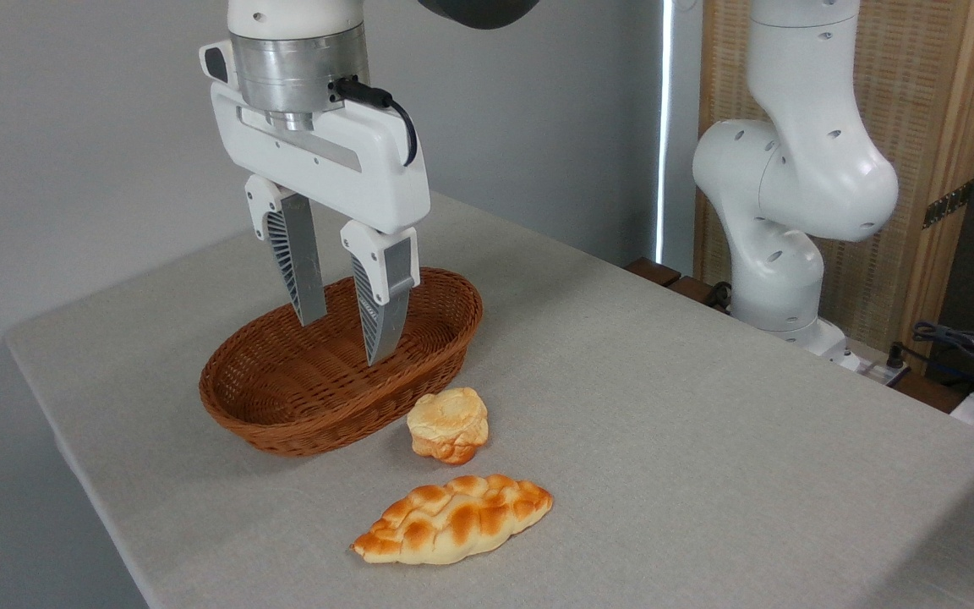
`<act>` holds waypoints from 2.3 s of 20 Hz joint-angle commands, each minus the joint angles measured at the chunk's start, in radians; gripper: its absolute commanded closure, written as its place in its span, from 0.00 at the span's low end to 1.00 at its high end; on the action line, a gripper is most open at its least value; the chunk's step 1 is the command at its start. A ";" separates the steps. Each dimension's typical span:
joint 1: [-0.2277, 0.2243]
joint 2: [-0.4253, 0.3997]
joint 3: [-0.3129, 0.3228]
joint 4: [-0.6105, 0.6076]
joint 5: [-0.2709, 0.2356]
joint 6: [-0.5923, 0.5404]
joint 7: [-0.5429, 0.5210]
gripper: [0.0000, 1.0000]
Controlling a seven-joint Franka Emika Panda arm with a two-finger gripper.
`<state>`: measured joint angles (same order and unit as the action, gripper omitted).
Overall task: Put bread into the basket
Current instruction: 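Move the open gripper from above the basket toward the small roll, then lower the gripper around the small round bread roll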
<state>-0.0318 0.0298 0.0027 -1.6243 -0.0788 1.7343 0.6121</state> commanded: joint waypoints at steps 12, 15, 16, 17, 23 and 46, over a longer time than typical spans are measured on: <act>0.006 -0.005 -0.004 -0.008 -0.010 -0.018 0.018 0.00; -0.005 -0.005 -0.012 -0.023 -0.010 -0.018 0.024 0.00; -0.007 -0.007 -0.013 -0.034 -0.010 -0.015 0.043 0.00; -0.008 -0.008 -0.015 -0.043 -0.010 -0.015 0.073 0.00; -0.013 -0.027 -0.072 -0.141 0.001 -0.016 0.433 0.00; -0.019 -0.016 -0.084 -0.342 0.180 0.034 1.305 0.00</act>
<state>-0.0491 0.0274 -0.0815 -1.9336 0.0857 1.7376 1.8965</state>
